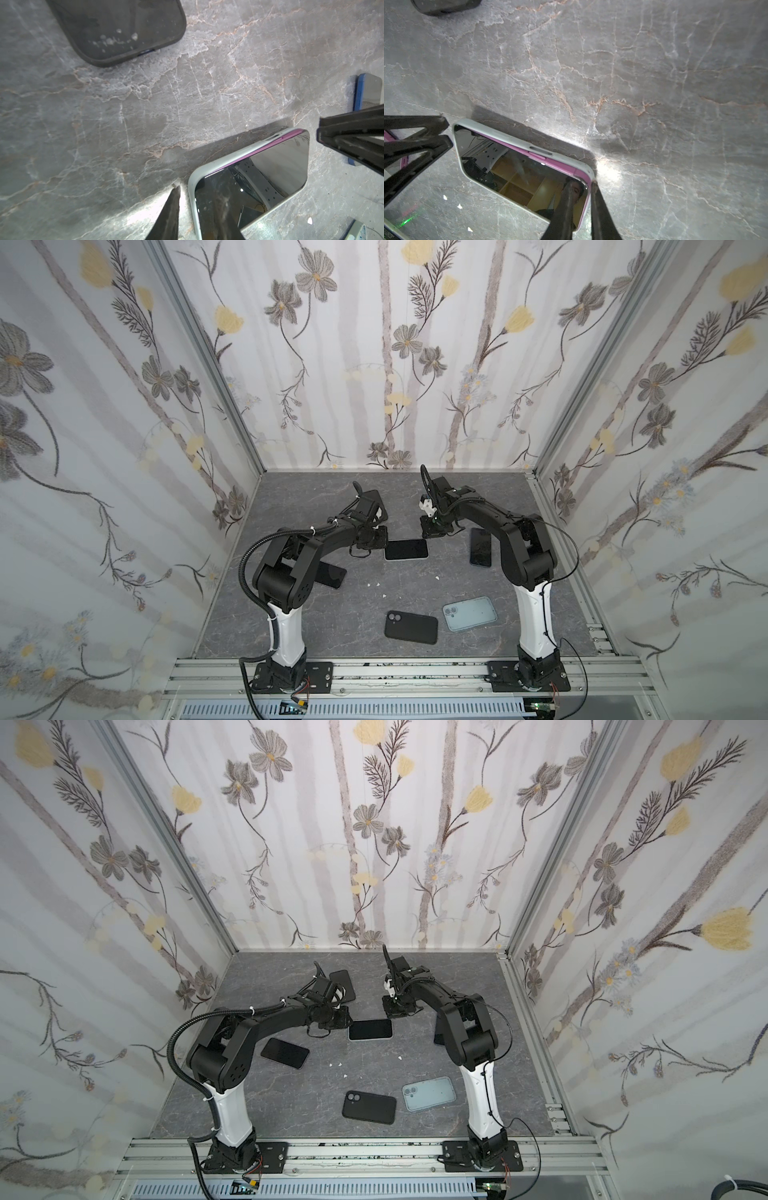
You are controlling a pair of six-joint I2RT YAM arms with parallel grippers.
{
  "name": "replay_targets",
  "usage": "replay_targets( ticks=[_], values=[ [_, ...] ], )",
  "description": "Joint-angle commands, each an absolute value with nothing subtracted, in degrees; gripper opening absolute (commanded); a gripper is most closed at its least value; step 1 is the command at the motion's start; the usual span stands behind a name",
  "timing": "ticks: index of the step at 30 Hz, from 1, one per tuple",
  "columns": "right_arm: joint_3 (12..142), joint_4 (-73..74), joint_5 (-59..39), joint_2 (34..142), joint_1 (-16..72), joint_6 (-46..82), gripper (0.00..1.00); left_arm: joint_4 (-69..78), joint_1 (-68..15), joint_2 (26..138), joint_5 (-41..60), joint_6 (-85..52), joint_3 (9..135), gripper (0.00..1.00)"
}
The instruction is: Put the phone into the phone case
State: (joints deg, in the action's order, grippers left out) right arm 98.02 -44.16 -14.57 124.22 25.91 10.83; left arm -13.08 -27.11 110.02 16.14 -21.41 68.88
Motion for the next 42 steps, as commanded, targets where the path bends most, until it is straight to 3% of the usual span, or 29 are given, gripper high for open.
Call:
replay_targets(
  ticks=[1,23,29,42],
  values=[
    [98.1,-45.5,-13.8,124.6,25.9,9.9,0.18,-12.5,-27.1,110.2,16.3,-21.8,69.4,0.27],
    [98.0,-46.5,-12.5,126.6,25.9,9.4,0.14,-12.7,-27.1,110.7,16.6,-21.7,69.4,0.27],
    [97.8,-46.9,-11.4,127.6,25.9,9.4,0.07,-12.7,-27.1,110.7,16.4,-21.7,69.2,0.27],
    [96.7,-46.9,-10.5,128.6,26.1,9.5,0.07,-12.5,-27.1,111.3,16.9,-21.8,69.3,0.27]
  ],
)
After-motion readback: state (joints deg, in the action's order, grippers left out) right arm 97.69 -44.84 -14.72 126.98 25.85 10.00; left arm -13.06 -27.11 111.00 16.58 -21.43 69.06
